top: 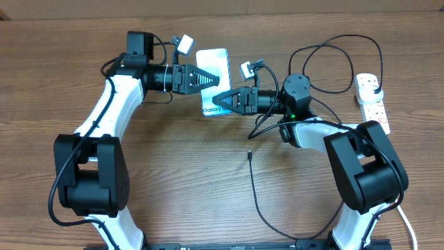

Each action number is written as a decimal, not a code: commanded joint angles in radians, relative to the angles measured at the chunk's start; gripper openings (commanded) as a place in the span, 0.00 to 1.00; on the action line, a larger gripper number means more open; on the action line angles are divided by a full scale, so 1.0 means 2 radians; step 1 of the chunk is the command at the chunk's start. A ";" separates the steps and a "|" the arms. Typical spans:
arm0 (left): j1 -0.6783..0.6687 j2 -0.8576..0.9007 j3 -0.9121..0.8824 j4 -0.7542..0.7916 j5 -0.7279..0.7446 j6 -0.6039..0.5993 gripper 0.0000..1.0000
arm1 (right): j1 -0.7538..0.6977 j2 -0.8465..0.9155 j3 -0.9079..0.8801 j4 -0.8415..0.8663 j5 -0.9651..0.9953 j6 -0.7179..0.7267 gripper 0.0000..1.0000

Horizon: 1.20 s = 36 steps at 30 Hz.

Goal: Plug charger to phone and switch on socket
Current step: 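Lift the phone upright between both grippers, then hold the phone upright with both grippers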

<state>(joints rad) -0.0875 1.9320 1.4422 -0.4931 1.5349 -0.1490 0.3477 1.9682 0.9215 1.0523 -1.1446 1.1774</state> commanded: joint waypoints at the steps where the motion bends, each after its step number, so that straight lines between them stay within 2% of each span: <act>1: -0.004 -0.021 0.001 0.022 0.023 -0.043 0.77 | 0.003 -0.006 0.007 -0.005 -0.006 0.002 0.04; 6: -0.009 -0.021 0.001 0.062 0.023 -0.093 0.77 | 0.003 -0.006 0.007 -0.005 -0.002 0.002 0.04; 13: -0.021 -0.021 0.001 0.137 0.023 -0.214 0.64 | 0.003 -0.006 0.007 -0.005 0.002 0.000 0.04; 20: -0.032 -0.021 0.001 0.222 0.013 -0.293 0.52 | 0.003 -0.006 0.007 -0.005 0.005 0.001 0.04; 24: -0.032 -0.021 0.001 0.251 0.012 -0.316 0.40 | 0.003 -0.006 0.007 -0.005 0.005 0.001 0.04; 36: -0.032 -0.021 0.001 0.251 0.008 -0.317 0.30 | 0.003 -0.006 0.007 -0.005 0.015 0.013 0.04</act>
<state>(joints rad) -0.1230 1.9320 1.4254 -0.0097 1.4681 -0.7612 0.3393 1.9400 0.9424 1.0698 -1.1110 1.1568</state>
